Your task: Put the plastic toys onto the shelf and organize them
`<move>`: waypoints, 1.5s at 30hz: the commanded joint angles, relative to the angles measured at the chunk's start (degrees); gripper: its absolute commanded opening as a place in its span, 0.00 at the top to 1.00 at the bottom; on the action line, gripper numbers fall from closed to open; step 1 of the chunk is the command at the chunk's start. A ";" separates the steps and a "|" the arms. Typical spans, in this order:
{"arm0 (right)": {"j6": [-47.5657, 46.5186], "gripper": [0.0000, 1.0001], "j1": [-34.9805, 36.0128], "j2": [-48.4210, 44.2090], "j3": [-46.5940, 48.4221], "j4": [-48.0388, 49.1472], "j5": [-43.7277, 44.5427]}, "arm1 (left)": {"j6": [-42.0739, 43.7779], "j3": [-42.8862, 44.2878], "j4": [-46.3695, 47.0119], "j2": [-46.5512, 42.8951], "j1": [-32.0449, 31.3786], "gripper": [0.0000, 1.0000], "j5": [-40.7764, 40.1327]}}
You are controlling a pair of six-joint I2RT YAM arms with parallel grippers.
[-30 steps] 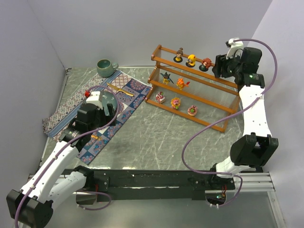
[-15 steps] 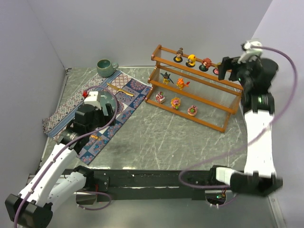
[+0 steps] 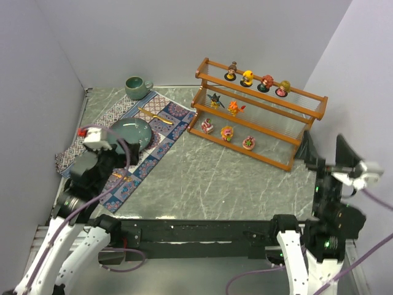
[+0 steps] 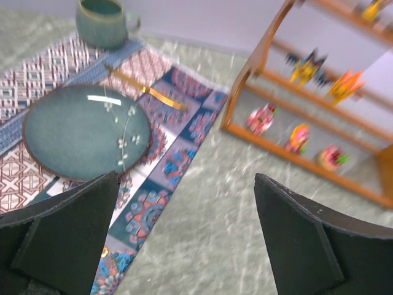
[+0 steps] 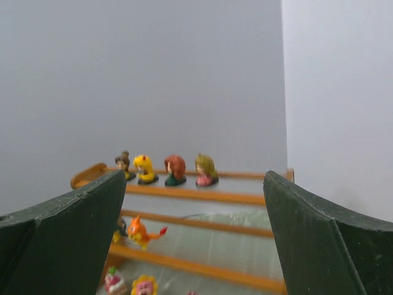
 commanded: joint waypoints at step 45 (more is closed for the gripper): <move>0.08 0.00 12.97 -29.28 -15.32 -22.13 13.83 | -0.90 -6.24 2.26 -18.82 12.91 0.03 1.43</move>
